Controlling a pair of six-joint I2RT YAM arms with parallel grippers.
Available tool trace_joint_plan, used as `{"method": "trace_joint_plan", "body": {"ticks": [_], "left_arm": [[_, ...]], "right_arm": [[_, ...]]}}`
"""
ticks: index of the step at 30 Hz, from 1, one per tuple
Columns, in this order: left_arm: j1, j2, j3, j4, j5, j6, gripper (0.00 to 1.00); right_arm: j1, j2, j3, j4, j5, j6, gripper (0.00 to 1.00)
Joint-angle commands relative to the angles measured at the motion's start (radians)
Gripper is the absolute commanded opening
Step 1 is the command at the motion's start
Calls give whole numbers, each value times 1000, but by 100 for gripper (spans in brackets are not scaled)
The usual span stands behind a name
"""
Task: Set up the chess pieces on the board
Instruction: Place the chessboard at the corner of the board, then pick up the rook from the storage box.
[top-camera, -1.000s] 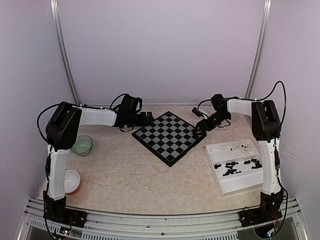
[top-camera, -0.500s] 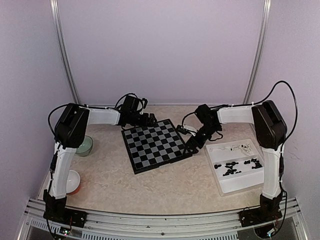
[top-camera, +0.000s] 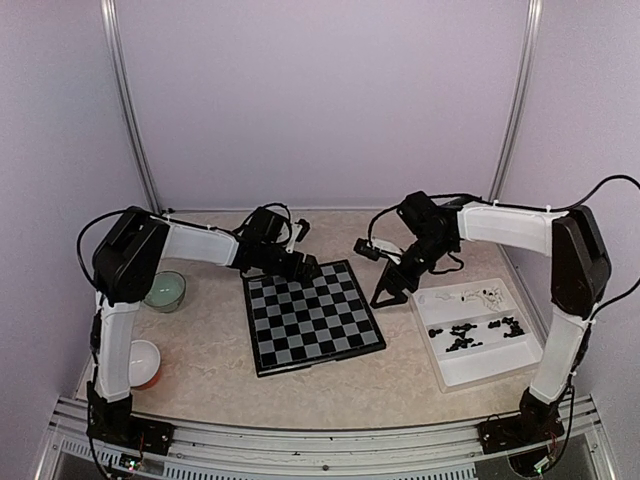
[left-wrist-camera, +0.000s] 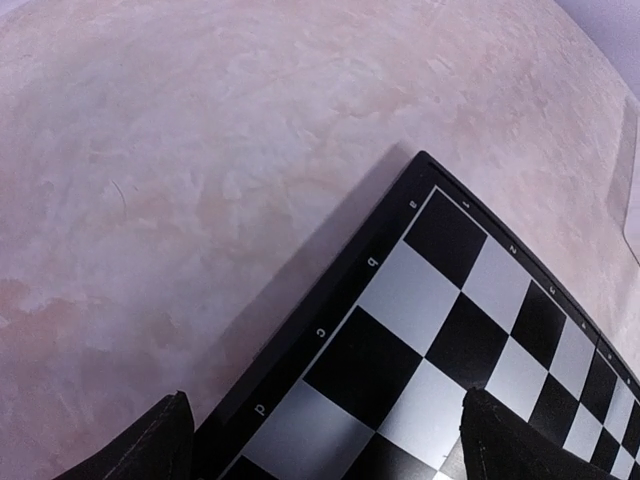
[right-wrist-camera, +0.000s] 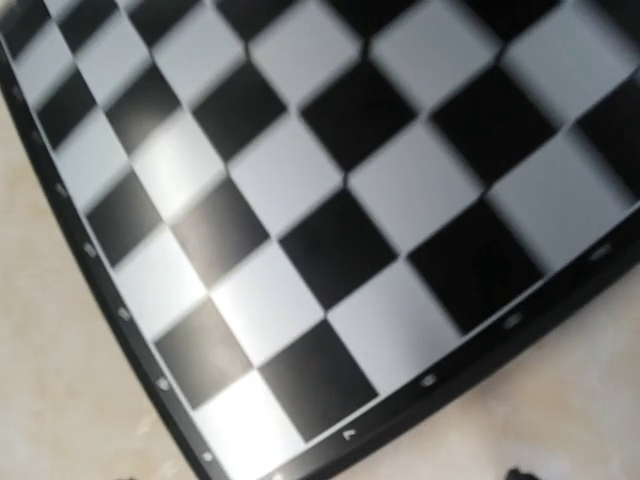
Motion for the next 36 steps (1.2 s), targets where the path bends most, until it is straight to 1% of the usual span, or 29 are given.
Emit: {"method": "trace_joint_plan", "body": {"ticks": [1, 5, 7, 10, 13, 15, 16, 18, 19, 21, 23, 24, 27, 29, 31, 36], "left_arm": [[-55, -73, -110, -72, 25, 5, 90], [-86, -124, -206, -10, 16, -17, 90], [-99, -129, -199, -2, -4, -7, 90], [-100, -117, -129, -40, -34, -7, 90], [-104, -165, -81, -76, -62, -14, 89], [-110, -243, -97, -56, -71, -19, 89], [-114, -274, -112, -44, -78, -23, 89], [-125, -359, -137, -28, -101, -38, 89], [-128, -382, -147, -24, -107, -47, 89], [-139, -432, -161, -22, -106, -63, 88], [-157, -461, -174, -20, -102, -67, 87], [-170, -471, -180, -17, -110, -64, 86], [-213, -496, -183, -16, -127, -52, 86], [-236, -496, -176, -15, -117, -41, 86], [-256, -490, -165, -12, -97, -24, 86], [-287, -432, -114, -27, -55, -33, 85]], "right_arm": [[-4, -143, -37, -56, -19, -50, 79], [-6, -217, -74, -67, -43, -80, 79], [-12, -244, -96, -74, -17, -96, 79], [-57, -294, -126, -68, 28, -107, 79], [-155, -357, -130, -68, 31, -108, 79], [-244, -415, -147, -43, 62, -86, 79], [-308, -451, -163, -22, 76, -78, 79], [-397, -533, -204, 11, 83, -86, 77], [-432, -563, -229, 19, 88, -93, 74], [-496, -624, -277, 25, 103, -109, 72], [-551, -658, -333, -4, 104, -143, 69], [-578, -663, -355, -23, 112, -170, 66], [-642, -637, -401, -111, 125, -238, 48], [-677, -607, -420, -173, 110, -280, 39], [-693, -592, -451, -198, 108, -306, 36], [-695, -575, -501, -148, 111, -312, 37]]}}
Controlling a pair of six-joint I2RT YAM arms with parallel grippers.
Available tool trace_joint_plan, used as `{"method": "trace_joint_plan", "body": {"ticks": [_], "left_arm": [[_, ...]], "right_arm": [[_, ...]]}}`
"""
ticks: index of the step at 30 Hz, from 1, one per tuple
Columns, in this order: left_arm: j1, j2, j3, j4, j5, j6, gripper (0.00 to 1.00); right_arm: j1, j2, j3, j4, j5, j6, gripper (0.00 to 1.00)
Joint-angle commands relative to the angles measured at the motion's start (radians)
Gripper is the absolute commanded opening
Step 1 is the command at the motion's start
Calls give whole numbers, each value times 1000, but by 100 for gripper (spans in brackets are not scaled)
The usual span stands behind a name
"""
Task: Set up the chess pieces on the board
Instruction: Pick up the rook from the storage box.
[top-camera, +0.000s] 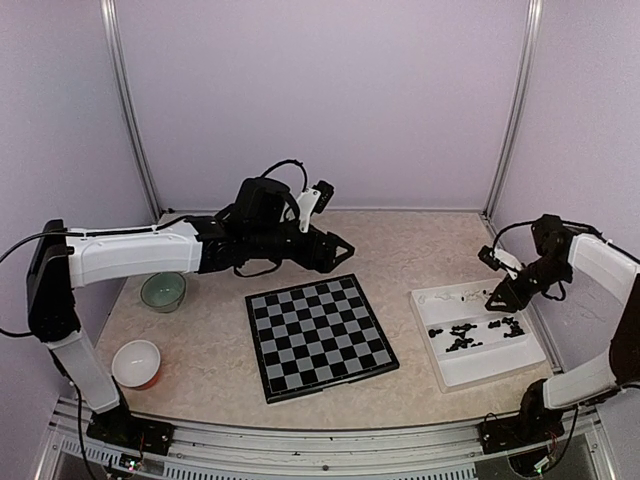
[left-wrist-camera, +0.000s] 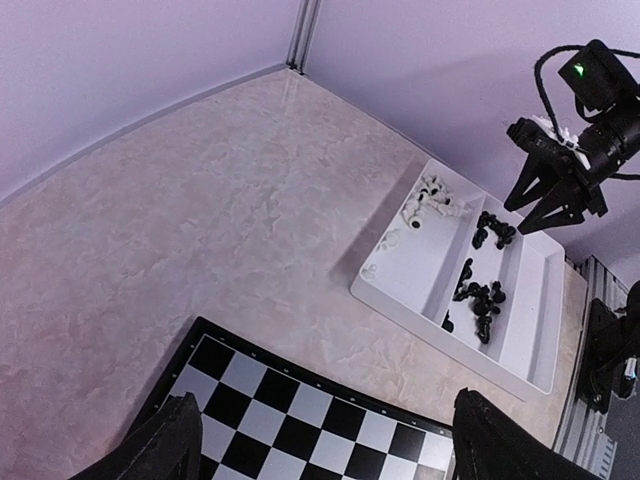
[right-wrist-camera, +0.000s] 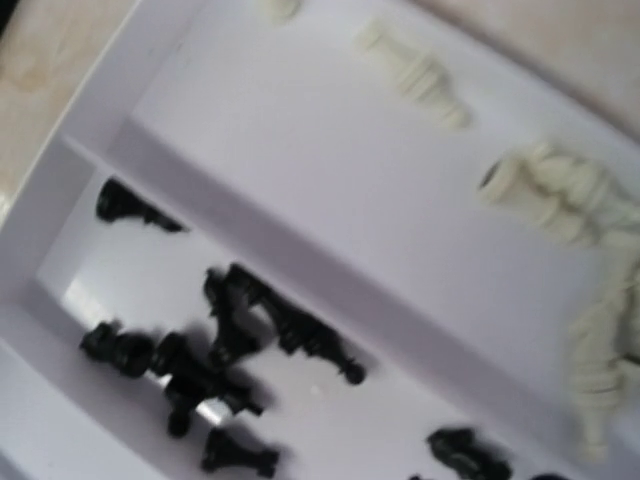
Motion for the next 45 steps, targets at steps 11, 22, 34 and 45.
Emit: {"method": "trace_joint_plan", "body": {"ticks": [11, 22, 34, 45], "left_arm": [[-56, 119, 69, 7, 70, -21, 84], [-56, 116, 47, -2, 50, -36, 83], [-57, 100, 39, -11, 46, -45, 82], [-57, 111, 42, -6, 53, -46, 81]], "right_arm": [[3, 192, 37, 142, -49, 100, 28], [149, 382, 152, 227, 67, 155, 17], [251, 549, 234, 255, 136, 120, 15], [279, 580, 199, 251, 105, 84, 8]]}}
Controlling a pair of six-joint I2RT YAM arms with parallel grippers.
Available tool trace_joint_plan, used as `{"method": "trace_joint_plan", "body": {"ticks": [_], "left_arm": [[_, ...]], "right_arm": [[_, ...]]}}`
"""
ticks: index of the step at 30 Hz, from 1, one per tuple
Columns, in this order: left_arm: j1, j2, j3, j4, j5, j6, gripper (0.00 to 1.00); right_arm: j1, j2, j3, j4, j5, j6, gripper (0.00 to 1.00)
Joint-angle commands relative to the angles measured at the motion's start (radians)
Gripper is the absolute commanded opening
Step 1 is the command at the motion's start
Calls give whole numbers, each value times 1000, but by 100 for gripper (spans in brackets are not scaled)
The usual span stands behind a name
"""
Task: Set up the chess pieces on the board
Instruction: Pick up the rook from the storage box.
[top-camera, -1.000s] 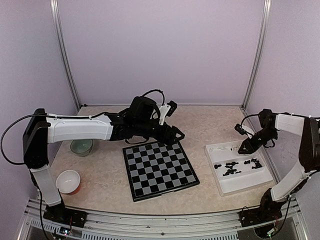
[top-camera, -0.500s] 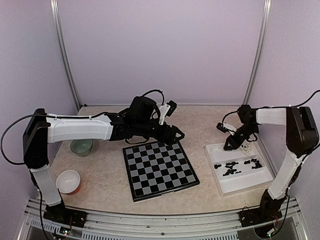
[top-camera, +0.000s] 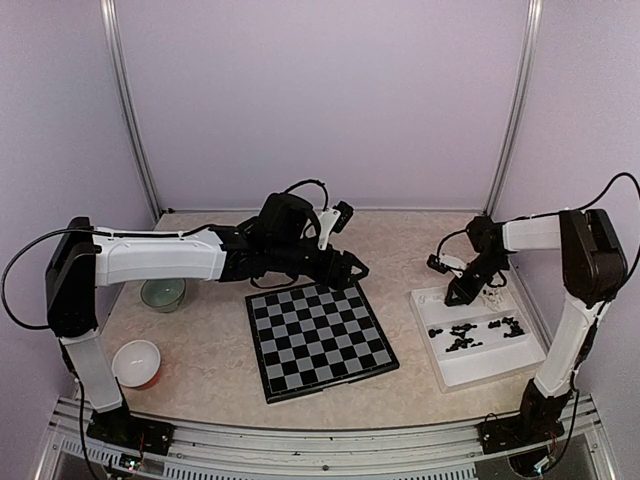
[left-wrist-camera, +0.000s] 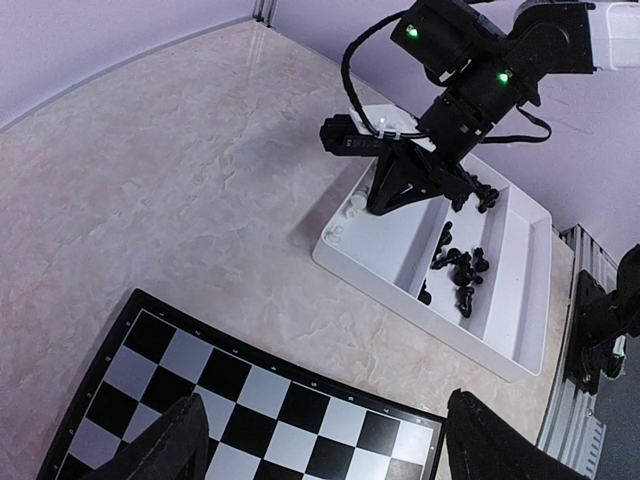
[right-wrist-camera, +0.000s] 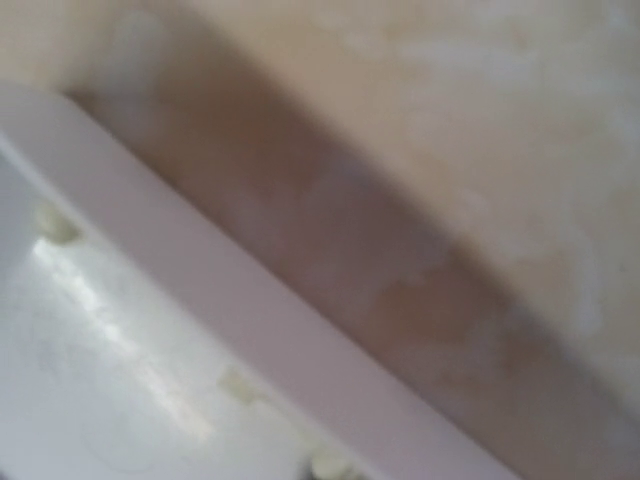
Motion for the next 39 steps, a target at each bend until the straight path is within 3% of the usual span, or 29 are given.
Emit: {"method": "trace_joint_plan", "body": {"ticks": [1, 7, 11, 13, 15, 16, 17, 28, 35, 39], "left_arm": [[-5, 1, 1, 0, 6, -7, 80], [-5, -8, -9, 2, 3, -9, 80], [-5, -11, -17, 6, 3, -10, 80], [-4, -8, -17, 7, 4, -11, 80], [-5, -6, -16, 6, 5, -12, 80], [-6, -7, -16, 6, 5, -10, 80], [-6, -9, -16, 5, 5, -10, 80], [-5, -17, -32, 3, -3, -11, 80], [-6, -20, -43, 8, -3, -12, 80], [-6, -12, -34, 11, 2, -12, 80]], "right_arm": [[29, 17, -19, -18, -25, -23, 6], [40, -52, -11, -108, -74, -47, 6], [40, -95, -11, -97, -28, -94, 11], [40, -100, -21, -68, 9, -111, 22], [39, -96, -17, -51, 23, -127, 55], [40, -91, -14, -48, 24, -135, 67], [40, -84, -11, -45, 24, -142, 71], [40, 31, 27, 23, 30, -160, 63], [40, 45, 3, -24, -24, -186, 42], [40, 20, -22, -33, -9, -174, 36]]}}
